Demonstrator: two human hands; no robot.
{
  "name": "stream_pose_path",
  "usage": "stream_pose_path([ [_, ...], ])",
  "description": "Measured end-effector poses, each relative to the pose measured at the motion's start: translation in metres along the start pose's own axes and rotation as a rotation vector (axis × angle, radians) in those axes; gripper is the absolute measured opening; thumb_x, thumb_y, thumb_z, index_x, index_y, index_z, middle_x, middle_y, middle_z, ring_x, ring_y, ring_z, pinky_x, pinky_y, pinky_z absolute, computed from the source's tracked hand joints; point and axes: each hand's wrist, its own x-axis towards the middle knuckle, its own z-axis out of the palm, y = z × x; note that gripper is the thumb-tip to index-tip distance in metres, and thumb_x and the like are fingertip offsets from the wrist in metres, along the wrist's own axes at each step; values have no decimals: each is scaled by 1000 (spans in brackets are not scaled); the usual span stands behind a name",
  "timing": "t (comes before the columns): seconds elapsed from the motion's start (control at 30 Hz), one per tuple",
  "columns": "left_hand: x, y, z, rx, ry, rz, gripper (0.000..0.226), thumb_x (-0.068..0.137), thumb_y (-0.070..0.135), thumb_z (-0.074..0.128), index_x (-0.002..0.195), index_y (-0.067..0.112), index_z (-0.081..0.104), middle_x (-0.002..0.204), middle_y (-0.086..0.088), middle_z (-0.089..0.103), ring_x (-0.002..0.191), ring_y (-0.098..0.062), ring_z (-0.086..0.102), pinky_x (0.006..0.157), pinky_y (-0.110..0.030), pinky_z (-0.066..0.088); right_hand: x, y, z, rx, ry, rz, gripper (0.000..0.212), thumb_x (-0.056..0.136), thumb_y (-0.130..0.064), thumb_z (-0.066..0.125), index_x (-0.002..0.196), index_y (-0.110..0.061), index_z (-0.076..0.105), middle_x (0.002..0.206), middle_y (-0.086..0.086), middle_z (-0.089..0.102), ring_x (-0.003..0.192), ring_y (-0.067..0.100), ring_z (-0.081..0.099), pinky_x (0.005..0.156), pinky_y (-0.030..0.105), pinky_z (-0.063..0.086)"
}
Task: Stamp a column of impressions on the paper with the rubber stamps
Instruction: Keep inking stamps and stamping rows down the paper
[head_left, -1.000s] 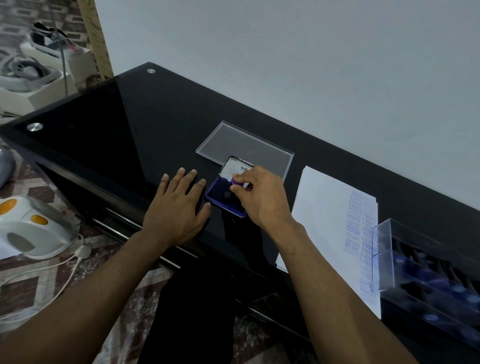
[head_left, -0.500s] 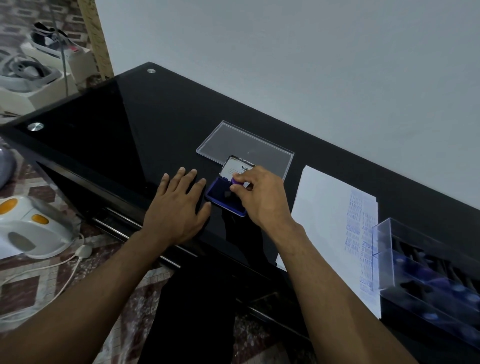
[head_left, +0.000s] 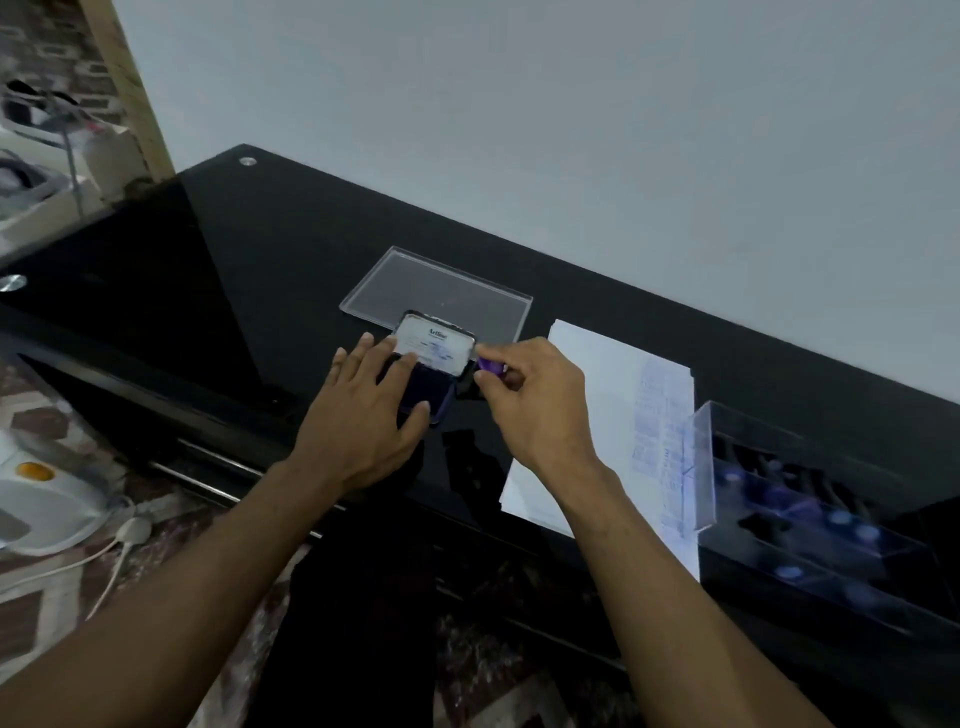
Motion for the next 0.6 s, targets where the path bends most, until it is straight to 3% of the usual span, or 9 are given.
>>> stream_pose_path([
  [0.33, 9, 113, 22, -69, -47, 201, 74, 93, 60, 29, 154, 18, 34, 164, -9, 27, 155, -30, 13, 125, -51, 14, -53, 64, -87, -29, 132, 193, 28, 88, -15, 72, 114, -23, 74, 110, -5, 66, 87, 8, 65, 90, 27, 54],
  [0.6, 11, 166, 39, -97, -79, 308, 72, 95, 59, 29, 154, 19, 35, 164, -10, 26, 155, -29, 11, 126, -49, 10, -75, 99, -138, -74, 233, 260, 26, 86, -14, 75, 111, -20, 73, 106, -3, 66, 79, 6, 65, 83, 25, 56],
])
